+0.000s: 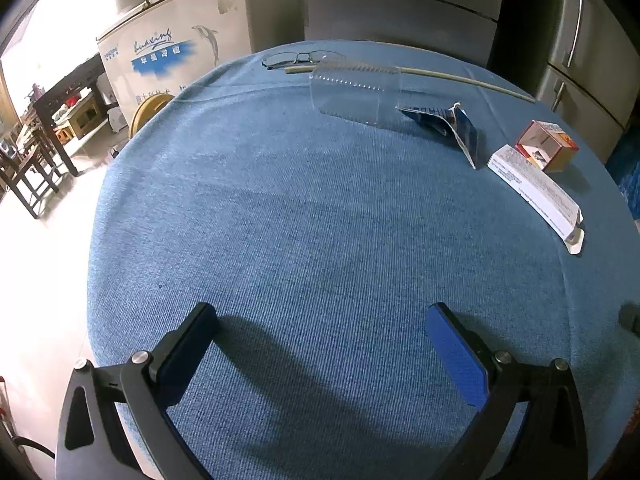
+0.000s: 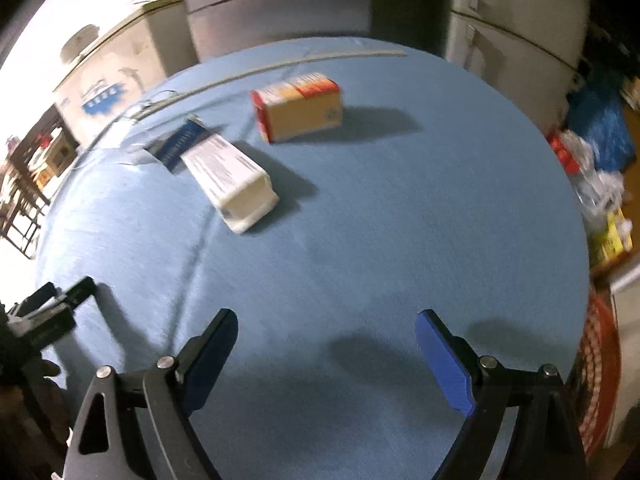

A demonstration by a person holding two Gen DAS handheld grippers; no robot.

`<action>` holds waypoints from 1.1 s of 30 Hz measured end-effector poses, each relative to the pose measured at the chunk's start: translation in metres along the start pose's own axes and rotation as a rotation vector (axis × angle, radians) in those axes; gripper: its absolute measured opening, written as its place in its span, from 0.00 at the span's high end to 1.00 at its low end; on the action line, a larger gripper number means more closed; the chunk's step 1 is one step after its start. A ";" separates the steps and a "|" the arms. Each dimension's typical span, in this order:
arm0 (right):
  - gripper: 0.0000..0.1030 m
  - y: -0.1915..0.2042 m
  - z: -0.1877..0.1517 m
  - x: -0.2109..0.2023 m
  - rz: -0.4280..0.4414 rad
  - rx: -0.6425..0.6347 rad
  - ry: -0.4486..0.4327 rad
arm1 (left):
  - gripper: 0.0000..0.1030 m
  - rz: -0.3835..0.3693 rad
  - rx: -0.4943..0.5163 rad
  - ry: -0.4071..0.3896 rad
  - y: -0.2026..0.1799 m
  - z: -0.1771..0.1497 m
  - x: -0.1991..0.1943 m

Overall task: Collect trash
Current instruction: 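Grasp the white medicine box with the right tool while the left tool grasps the clear plastic tray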

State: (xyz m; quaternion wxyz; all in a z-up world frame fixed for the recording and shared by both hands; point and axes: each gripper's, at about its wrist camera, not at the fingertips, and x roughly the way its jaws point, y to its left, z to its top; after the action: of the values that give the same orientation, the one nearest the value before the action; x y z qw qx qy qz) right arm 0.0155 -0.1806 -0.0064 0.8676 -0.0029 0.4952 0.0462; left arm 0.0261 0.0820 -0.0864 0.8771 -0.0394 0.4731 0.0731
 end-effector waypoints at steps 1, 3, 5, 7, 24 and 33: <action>0.10 0.004 0.006 0.000 0.006 -0.018 -0.010 | 0.00 0.000 0.000 -0.001 0.000 0.000 0.000; 0.10 0.015 0.021 0.003 0.027 -0.063 -0.029 | 0.00 0.001 -0.001 -0.002 0.000 0.000 0.000; 0.10 0.027 0.036 0.013 0.038 -0.113 -0.026 | 0.00 0.000 0.000 -0.003 0.001 0.000 0.000; 0.10 0.036 0.048 0.023 0.048 -0.153 -0.016 | 0.00 0.000 0.001 -0.006 0.001 0.000 0.000; 0.44 0.069 0.092 0.090 0.084 -0.250 0.069 | 0.00 0.001 0.000 -0.008 0.001 -0.002 0.000; 0.47 0.045 0.072 0.068 0.122 -0.143 0.043 | 0.00 0.000 -0.002 0.011 0.001 0.003 0.000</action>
State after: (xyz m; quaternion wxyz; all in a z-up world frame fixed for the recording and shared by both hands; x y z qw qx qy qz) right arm 0.1080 -0.1269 -0.0260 0.8498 -0.0358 0.5086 0.1340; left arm 0.0288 0.0833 -0.0848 0.8744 -0.0407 0.4778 0.0736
